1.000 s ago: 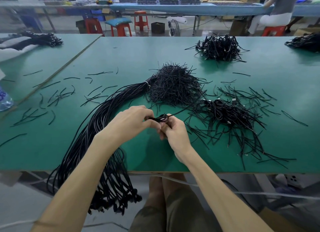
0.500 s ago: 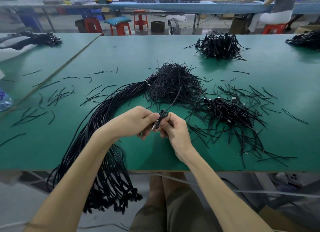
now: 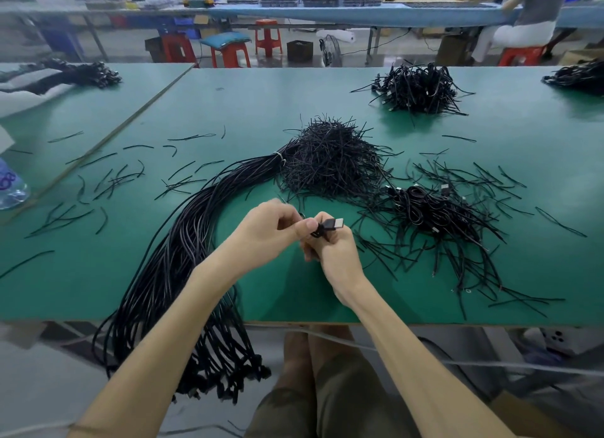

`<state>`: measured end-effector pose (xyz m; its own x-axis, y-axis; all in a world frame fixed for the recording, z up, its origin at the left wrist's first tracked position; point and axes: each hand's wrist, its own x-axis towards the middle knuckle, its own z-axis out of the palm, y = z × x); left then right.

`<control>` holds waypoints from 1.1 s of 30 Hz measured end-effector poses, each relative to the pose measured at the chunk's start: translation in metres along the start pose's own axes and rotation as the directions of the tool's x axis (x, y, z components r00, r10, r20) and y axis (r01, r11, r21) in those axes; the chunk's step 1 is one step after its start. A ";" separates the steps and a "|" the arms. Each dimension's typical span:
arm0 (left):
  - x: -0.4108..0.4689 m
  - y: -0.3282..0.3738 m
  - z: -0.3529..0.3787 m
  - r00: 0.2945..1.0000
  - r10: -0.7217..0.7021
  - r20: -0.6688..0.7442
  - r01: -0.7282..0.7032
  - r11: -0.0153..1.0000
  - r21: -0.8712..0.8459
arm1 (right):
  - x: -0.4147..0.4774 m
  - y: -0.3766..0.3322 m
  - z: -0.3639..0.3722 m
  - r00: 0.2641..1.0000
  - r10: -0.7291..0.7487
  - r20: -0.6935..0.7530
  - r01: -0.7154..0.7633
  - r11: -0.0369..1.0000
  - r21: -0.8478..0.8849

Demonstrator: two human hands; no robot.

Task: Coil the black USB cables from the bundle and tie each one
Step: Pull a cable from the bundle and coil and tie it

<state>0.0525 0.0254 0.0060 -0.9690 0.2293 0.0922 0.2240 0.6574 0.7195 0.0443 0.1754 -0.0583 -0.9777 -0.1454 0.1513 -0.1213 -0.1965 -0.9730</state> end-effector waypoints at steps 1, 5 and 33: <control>0.001 -0.002 0.003 0.998 0.008 -0.068 -0.006 1.000 0.030 | 0.000 0.000 0.000 1.000 0.003 -0.017 -0.003 1.000 -0.008; 0.003 -0.006 0.005 0.980 0.186 -0.070 -0.179 0.979 0.096 | -0.001 -0.001 0.001 0.999 0.014 -0.051 -0.015 1.000 -0.014; 0.002 0.007 0.015 0.974 0.017 -0.228 0.077 0.915 0.396 | 0.000 -0.006 -0.004 0.987 0.095 -0.129 -0.096 0.995 -0.001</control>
<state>0.0533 0.0415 0.0012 -0.9634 0.0709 0.2585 0.1721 0.9032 0.3933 0.0442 0.1803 -0.0527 -0.9987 -0.0375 0.0348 -0.0274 -0.1810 -0.9831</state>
